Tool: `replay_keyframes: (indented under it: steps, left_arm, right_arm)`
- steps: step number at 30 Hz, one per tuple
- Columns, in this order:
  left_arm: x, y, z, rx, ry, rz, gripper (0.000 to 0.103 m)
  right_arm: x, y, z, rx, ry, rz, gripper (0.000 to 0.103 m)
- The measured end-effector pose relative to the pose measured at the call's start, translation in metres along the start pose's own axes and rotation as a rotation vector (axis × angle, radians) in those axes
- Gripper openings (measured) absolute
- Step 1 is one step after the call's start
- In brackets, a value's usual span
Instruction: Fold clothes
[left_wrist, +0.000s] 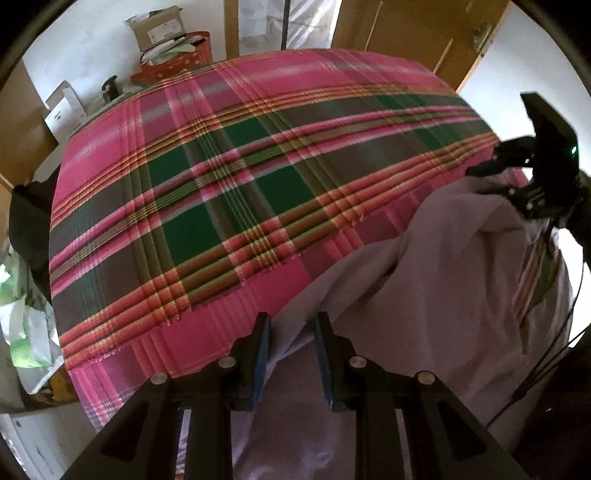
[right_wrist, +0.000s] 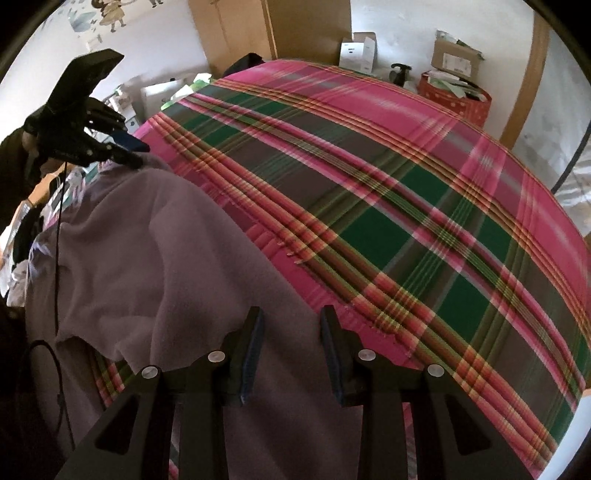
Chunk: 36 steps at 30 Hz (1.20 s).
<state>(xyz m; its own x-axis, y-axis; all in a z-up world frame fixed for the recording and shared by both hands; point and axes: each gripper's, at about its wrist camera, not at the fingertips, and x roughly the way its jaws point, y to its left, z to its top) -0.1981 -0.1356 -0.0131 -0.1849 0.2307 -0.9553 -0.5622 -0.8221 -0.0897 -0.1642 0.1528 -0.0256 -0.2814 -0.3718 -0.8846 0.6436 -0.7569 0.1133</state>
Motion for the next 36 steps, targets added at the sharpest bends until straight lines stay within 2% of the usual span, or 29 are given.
replay_keyframes:
  steps: [9, 12, 14, 17, 20, 32, 36]
  left_arm:
    - [0.010, -0.007, 0.006, 0.038, 0.023, 0.011, 0.024]
    - [0.011, -0.007, 0.007, 0.042, 0.024, 0.012, 0.021]
    - [0.009, -0.004, 0.006, 0.030, 0.016, 0.011, 0.012]
    - [0.006, 0.000, 0.004, 0.012, 0.003, 0.009, 0.006]
    - [0.003, 0.004, 0.003, -0.006, -0.009, 0.008, 0.005]
    - [-0.022, 0.046, 0.006, -0.263, -0.147, -0.017, 0.004]
    - [-0.016, 0.061, 0.008, -0.354, -0.150, -0.043, 0.004]
  right_arm:
    - [0.005, 0.010, 0.003, -0.054, 0.005, -0.044, 0.033]
    - [0.005, 0.011, 0.003, -0.072, 0.006, -0.055, 0.032]
    - [0.004, 0.011, 0.003, -0.077, 0.007, -0.056, 0.026]
    - [0.004, 0.010, 0.005, -0.072, 0.010, -0.065, 0.007]
    - [0.000, 0.011, 0.008, -0.070, -0.007, -0.099, 0.005]
    - [-0.015, 0.004, 0.035, -0.052, -0.124, -0.249, 0.005]
    - [-0.010, 0.003, 0.050, -0.079, -0.139, -0.303, 0.005]
